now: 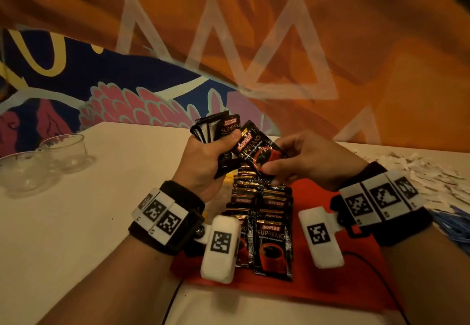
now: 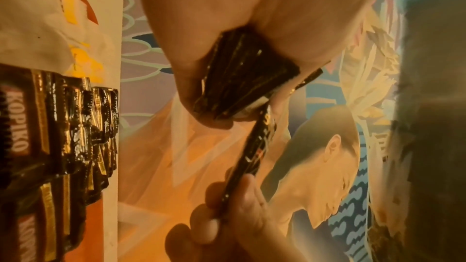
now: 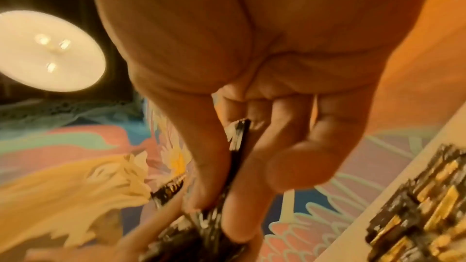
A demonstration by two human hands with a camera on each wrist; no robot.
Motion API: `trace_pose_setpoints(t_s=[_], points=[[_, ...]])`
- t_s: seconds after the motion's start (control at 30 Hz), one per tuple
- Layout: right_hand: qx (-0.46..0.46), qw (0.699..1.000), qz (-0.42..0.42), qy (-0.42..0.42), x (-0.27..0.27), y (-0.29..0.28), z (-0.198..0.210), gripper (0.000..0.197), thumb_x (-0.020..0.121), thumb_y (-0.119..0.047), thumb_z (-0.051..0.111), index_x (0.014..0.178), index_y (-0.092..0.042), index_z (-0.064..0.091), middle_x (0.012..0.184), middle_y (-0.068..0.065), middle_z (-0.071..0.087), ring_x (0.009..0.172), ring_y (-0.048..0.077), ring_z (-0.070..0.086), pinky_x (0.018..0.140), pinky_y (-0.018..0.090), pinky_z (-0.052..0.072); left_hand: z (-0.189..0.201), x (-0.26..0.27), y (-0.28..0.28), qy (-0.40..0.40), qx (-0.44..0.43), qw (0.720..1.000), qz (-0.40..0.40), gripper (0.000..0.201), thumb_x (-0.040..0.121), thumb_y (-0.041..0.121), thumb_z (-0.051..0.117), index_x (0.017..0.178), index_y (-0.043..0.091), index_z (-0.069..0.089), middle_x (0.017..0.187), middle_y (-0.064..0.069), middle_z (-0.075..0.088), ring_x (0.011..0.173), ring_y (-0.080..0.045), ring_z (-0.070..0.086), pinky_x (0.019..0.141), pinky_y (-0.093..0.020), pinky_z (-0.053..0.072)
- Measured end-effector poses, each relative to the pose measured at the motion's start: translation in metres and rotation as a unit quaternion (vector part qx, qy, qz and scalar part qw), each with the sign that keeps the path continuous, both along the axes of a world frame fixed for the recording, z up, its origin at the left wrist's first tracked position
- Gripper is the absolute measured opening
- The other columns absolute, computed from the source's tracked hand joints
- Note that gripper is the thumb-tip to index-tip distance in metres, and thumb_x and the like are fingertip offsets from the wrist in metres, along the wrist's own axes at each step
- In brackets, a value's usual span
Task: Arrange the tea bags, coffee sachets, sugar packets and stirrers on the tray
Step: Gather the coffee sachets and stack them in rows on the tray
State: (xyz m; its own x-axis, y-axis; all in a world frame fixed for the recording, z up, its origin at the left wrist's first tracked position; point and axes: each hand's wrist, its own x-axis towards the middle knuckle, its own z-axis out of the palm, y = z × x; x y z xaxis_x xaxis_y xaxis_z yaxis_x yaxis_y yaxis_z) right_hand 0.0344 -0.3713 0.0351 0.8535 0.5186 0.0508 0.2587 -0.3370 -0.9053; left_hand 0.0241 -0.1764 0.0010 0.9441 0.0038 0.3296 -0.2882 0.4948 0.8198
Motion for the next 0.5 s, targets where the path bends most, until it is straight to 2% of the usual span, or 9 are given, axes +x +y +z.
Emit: trace_pose_setpoints(t_s=[0.03, 0.1, 0.17, 0.27, 0.33, 0.4, 0.5], points=[[-0.036, 0.999, -0.004, -0.032, 0.001, -0.001, -0.001, 0.020, 0.076, -0.011, 0.078, 0.095, -0.007, 0.072, 0.085, 0.009, 0.075, 0.075, 0.017, 0.070, 0.066, 0.028, 0.054, -0.001, 0.001, -0.001, -0.001, 0.015, 1.000, 0.017, 0.041, 0.078, 0.008, 0.067, 0.118, 0.000, 0.059, 0.103, -0.018, 0.066, 0.097, -0.033, 0.068, 0.078, -0.042, 0.060], [-0.073, 0.992, -0.023, -0.104, 0.002, 0.000, -0.001, 0.024, 0.077, -0.016, 0.082, 0.100, -0.016, 0.074, 0.095, 0.004, 0.075, 0.089, 0.017, 0.071, 0.080, 0.035, 0.056, -0.001, 0.002, -0.001, -0.008, 0.053, 0.998, 0.045, 0.047, 0.078, 0.008, 0.072, 0.122, -0.001, 0.057, 0.106, -0.015, 0.067, 0.099, -0.030, 0.068, 0.076, -0.039, 0.059], [-0.043, 0.989, -0.048, -0.136, 0.001, 0.003, 0.000, 0.024, 0.079, -0.018, 0.080, 0.102, -0.018, 0.073, 0.095, 0.002, 0.075, 0.088, 0.018, 0.072, 0.083, 0.040, 0.057, -0.003, 0.005, 0.002, -0.013, 0.080, 0.996, 0.040, 0.041, 0.082, 0.005, 0.074, 0.119, 0.001, 0.059, 0.105, -0.014, 0.067, 0.101, -0.031, 0.068, 0.077, -0.039, 0.058], [0.041, 0.986, -0.087, -0.139, -0.002, 0.011, 0.000, 0.004, 0.086, -0.013, 0.073, 0.089, -0.011, 0.074, 0.084, 0.008, 0.076, 0.077, 0.022, 0.073, 0.076, 0.039, 0.059, -0.001, 0.003, 0.005, 0.002, 0.070, 0.997, 0.010, 0.038, 0.081, 0.016, 0.072, 0.115, 0.004, 0.061, 0.107, -0.016, 0.069, 0.103, -0.033, 0.069, 0.078, -0.042, 0.059], [0.061, 0.977, -0.131, -0.158, 0.000, 0.013, -0.002, 0.005, 0.085, -0.016, 0.074, 0.086, -0.012, 0.073, 0.083, 0.010, 0.075, 0.072, 0.016, 0.072, 0.068, 0.031, 0.056, -0.001, 0.001, 0.004, 0.006, 0.060, 0.998, -0.008, 0.042, 0.077, 0.028, 0.074, 0.112, 0.008, 0.063, 0.108, -0.016, 0.070, 0.104, -0.033, 0.069, 0.082, -0.045, 0.059], [0.086, 0.977, -0.143, -0.134, 0.000, 0.015, -0.003, 0.007, 0.083, -0.015, 0.076, 0.085, -0.013, 0.069, 0.080, 0.009, 0.074, 0.064, 0.009, 0.069, 0.058, 0.020, 0.049, -0.001, 0.001, 0.002, 0.001, 0.060, 0.998, -0.004, 0.036, 0.078, 0.025, 0.074, 0.108, 0.008, 0.064, 0.107, -0.015, 0.072, 0.105, -0.034, 0.069, 0.087, -0.046, 0.059], [0.052, 0.988, -0.101, -0.103, -0.001, 0.017, -0.005, 0.009, 0.081, -0.011, 0.077, 0.078, -0.015, 0.069, 0.071, 0.002, 0.071, 0.058, 0.006, 0.065, 0.053, 0.018, 0.046, -0.003, 0.004, 0.004, 0.008, 0.048, 0.999, -0.015, 0.031, 0.084, 0.012, 0.073, 0.112, 0.004, 0.061, 0.105, -0.019, 0.068, 0.102, -0.037, 0.068, 0.083, -0.045, 0.059]])
